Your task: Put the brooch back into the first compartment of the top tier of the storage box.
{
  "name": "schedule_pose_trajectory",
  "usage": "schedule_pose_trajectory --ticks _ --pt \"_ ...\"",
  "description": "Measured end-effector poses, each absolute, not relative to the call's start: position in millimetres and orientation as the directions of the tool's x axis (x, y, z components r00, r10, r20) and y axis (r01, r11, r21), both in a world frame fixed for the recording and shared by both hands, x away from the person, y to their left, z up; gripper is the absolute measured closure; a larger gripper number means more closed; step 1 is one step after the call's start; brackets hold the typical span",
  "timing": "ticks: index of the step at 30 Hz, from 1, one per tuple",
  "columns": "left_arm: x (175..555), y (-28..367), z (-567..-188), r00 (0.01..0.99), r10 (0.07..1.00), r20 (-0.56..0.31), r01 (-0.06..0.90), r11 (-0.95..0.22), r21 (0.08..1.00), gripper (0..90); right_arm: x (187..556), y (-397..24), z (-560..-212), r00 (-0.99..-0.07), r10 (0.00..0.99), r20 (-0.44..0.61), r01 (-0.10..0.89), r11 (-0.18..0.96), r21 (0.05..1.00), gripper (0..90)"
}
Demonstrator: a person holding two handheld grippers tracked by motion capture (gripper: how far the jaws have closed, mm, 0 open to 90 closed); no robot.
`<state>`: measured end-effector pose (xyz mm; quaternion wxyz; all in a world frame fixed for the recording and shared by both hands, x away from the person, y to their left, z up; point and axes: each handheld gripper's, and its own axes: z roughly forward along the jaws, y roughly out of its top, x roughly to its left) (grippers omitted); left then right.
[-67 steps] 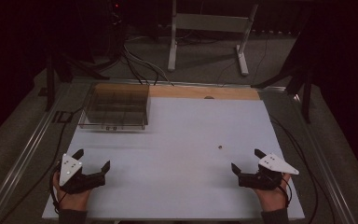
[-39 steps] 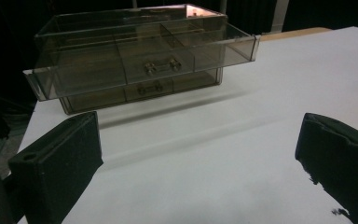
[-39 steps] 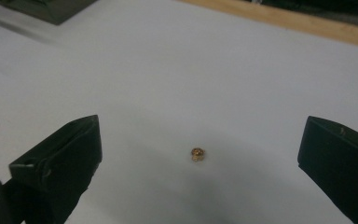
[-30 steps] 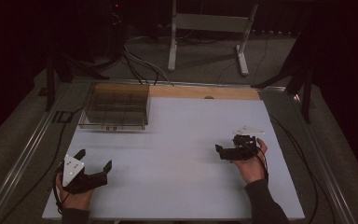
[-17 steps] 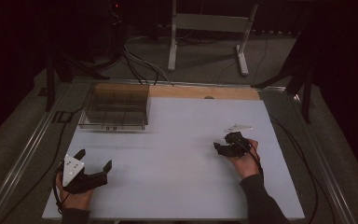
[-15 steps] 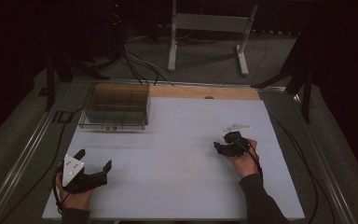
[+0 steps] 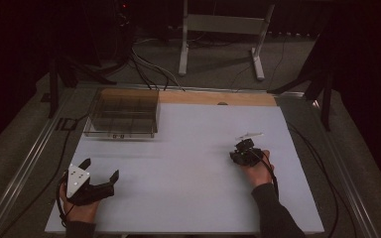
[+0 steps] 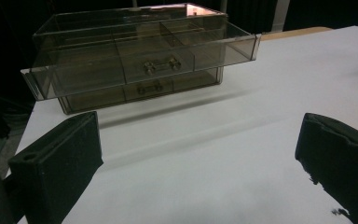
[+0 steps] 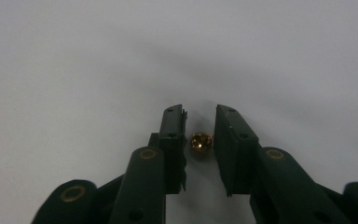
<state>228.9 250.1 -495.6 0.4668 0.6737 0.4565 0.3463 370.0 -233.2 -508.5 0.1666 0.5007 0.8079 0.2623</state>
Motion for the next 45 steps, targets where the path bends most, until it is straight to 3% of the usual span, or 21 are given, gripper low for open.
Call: schedule_pose_trajectory --ticks 4,13,45 --pt "229 250 -496 0.341 0.939 0.037 0.292 -0.144 0.946 1.1 369 -231 -510 -0.439 0.899 -0.014 0.729 0.365 0.579 78.7" --pt "229 250 -496 0.34 0.939 0.04 0.292 -0.146 0.945 1.1 370 -231 -509 -0.438 0.899 -0.009 0.731 0.361 0.579 81.2" --pt "229 250 -497 0.34 0.939 0.054 0.301 -0.164 0.939 1.1 368 -204 -452 -0.519 0.85 0.085 0.628 0.312 0.713 81.0"
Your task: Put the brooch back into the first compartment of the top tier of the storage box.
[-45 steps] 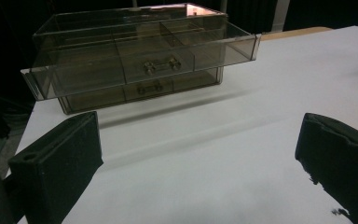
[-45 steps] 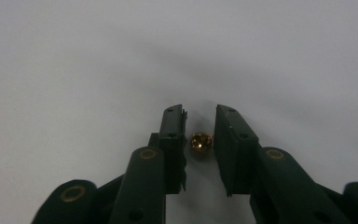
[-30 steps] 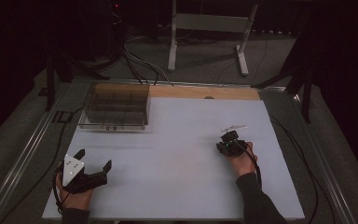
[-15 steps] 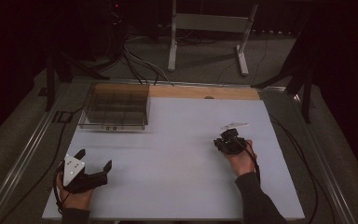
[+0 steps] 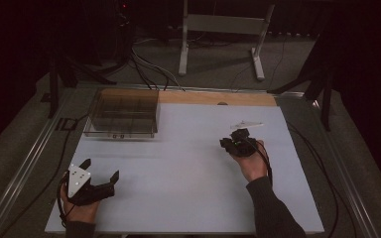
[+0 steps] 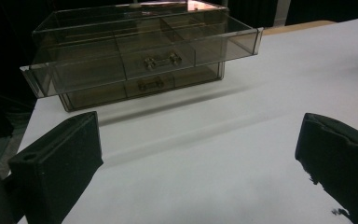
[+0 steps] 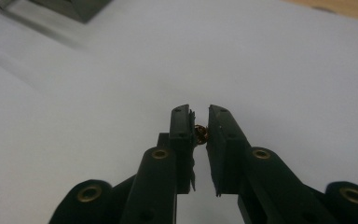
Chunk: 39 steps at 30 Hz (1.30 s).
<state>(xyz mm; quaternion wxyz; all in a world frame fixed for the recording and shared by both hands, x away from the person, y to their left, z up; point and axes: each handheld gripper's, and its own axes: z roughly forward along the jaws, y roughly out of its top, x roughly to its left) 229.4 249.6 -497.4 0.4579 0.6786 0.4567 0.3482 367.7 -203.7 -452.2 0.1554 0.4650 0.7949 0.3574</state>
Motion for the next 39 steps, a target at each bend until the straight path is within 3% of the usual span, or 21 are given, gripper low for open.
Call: schedule_pose_trajectory --ticks 39 --pt "228 252 -498 0.337 0.939 0.066 0.304 -0.176 0.936 1.1 387 -127 -403 -0.65 0.749 0.126 0.526 0.324 0.787 80.9"
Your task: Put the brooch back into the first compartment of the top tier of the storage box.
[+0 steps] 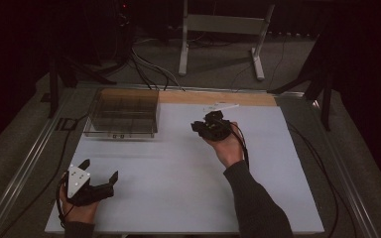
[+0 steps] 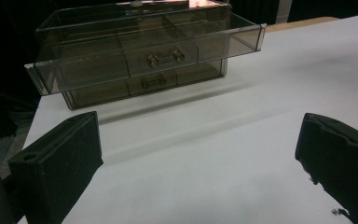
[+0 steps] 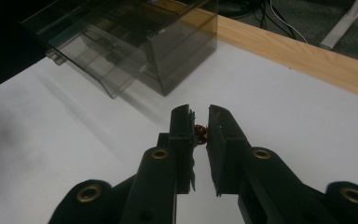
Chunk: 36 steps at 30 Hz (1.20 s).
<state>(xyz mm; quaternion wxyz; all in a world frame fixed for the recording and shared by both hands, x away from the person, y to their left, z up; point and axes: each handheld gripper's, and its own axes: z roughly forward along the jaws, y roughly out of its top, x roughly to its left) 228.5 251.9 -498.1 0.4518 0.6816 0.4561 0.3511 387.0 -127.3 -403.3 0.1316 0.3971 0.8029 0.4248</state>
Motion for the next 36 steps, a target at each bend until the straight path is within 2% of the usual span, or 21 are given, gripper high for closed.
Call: schedule_pose_trajectory --ticks 25,36 --pt "226 255 -498 0.317 0.946 0.068 0.306 -0.17 0.937 1.1 400 -72 -387 -0.711 0.675 0.197 0.511 0.304 0.804 80.9" --pt "227 256 -498 0.314 0.947 0.067 0.305 -0.167 0.937 1.1 403 -43 -374 -0.742 0.652 0.157 0.469 0.336 0.817 80.9"
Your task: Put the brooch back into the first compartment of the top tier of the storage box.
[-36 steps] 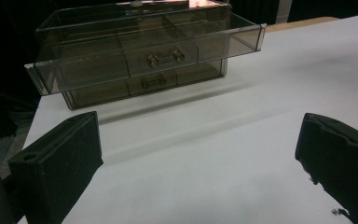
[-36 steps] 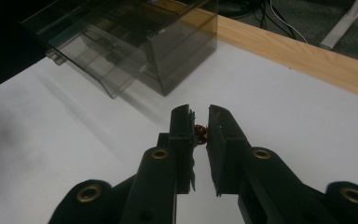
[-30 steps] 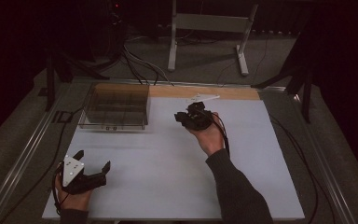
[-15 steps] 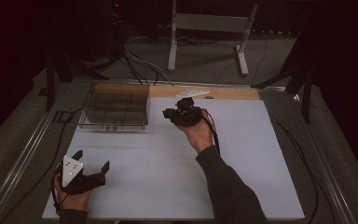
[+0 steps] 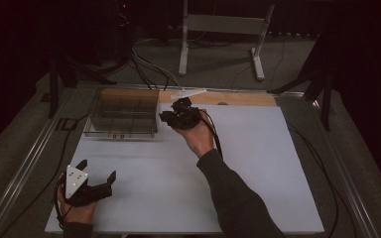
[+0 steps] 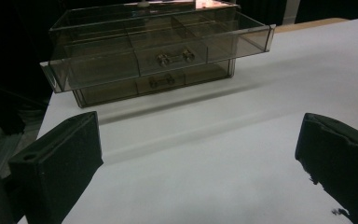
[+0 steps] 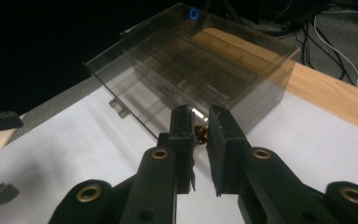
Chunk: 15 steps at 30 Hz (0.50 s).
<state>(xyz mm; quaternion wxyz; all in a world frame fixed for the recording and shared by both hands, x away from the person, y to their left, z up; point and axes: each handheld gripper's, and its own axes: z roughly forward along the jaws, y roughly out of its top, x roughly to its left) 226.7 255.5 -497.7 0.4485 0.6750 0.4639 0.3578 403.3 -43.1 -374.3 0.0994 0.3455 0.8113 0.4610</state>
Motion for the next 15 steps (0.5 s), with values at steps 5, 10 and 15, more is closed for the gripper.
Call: schedule_pose_trajectory --ticks 5,10,15 --pt "227 256 -498 0.312 0.948 0.065 0.303 -0.164 0.939 1.1 405 -32 -370 -0.752 0.643 0.145 0.455 0.348 0.82 81.0" --pt "227 257 -498 0.311 0.948 0.064 0.304 -0.163 0.939 1.1 407 -24 -366 -0.758 0.638 0.137 0.444 0.35 0.825 81.0" --pt "227 256 -498 0.312 0.948 0.064 0.305 -0.164 0.938 1.1 412 -14 -362 -0.758 0.632 0.16 0.452 0.332 0.828 81.0"
